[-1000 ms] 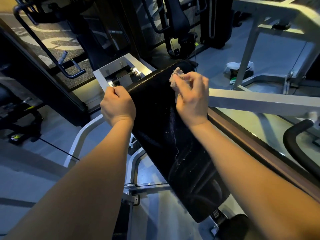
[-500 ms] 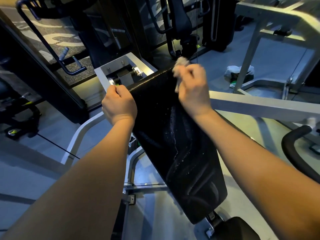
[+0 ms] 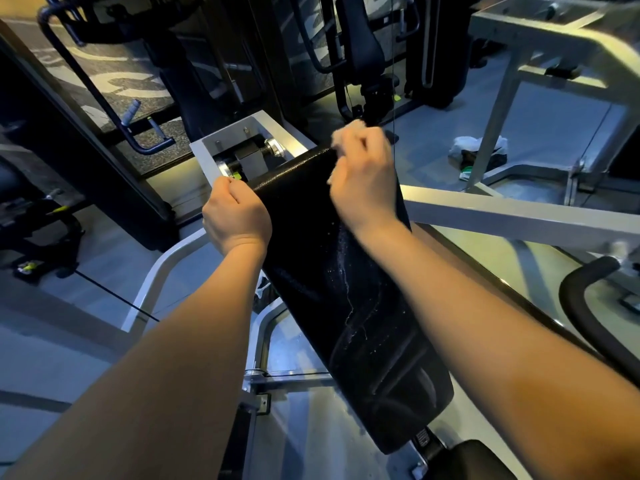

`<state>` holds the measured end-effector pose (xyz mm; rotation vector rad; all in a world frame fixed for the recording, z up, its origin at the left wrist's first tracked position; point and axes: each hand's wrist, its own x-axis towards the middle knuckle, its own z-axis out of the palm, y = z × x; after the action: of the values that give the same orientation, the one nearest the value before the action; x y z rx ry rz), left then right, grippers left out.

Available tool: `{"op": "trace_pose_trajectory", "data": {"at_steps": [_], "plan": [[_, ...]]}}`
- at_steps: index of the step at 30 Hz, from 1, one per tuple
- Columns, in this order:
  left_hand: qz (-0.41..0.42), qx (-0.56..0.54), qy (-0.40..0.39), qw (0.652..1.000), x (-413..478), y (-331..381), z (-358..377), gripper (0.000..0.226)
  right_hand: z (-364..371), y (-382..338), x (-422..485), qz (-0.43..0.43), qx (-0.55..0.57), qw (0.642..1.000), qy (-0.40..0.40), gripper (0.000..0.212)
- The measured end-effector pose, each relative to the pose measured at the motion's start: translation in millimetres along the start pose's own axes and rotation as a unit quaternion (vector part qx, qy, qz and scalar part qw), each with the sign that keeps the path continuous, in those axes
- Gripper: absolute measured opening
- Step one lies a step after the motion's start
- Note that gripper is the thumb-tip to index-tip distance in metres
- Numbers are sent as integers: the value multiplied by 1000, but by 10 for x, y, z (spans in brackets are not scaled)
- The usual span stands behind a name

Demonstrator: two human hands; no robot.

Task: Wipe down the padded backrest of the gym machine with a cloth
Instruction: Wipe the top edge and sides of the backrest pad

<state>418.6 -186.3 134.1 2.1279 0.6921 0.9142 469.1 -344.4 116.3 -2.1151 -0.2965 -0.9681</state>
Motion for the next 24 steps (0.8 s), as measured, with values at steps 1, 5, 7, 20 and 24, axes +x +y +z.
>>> {"op": "trace_pose_trajectory", "data": {"at_steps": [1, 5, 7, 20, 24], "plan": [[1, -2, -1, 1000, -1, 6, -5, 29, 45, -106, -77, -27, 7, 999, -16, 30], [-4, -7, -5, 1000, -19, 17, -17, 29, -80, -102, -25, -171, -27, 977, -125, 29], [-5, -7, -4, 1000, -22, 22, -19, 30, -205, 52, 197, -129, -80, 979, -137, 33], [-1, 4, 9, 1000, -28, 32, -11, 30, -185, 36, 175, -154, -29, 973, -171, 34], [1, 0, 23, 1000, -42, 1, 11, 29, -181, 293, 76, -13, 11, 998, -68, 30]]}}
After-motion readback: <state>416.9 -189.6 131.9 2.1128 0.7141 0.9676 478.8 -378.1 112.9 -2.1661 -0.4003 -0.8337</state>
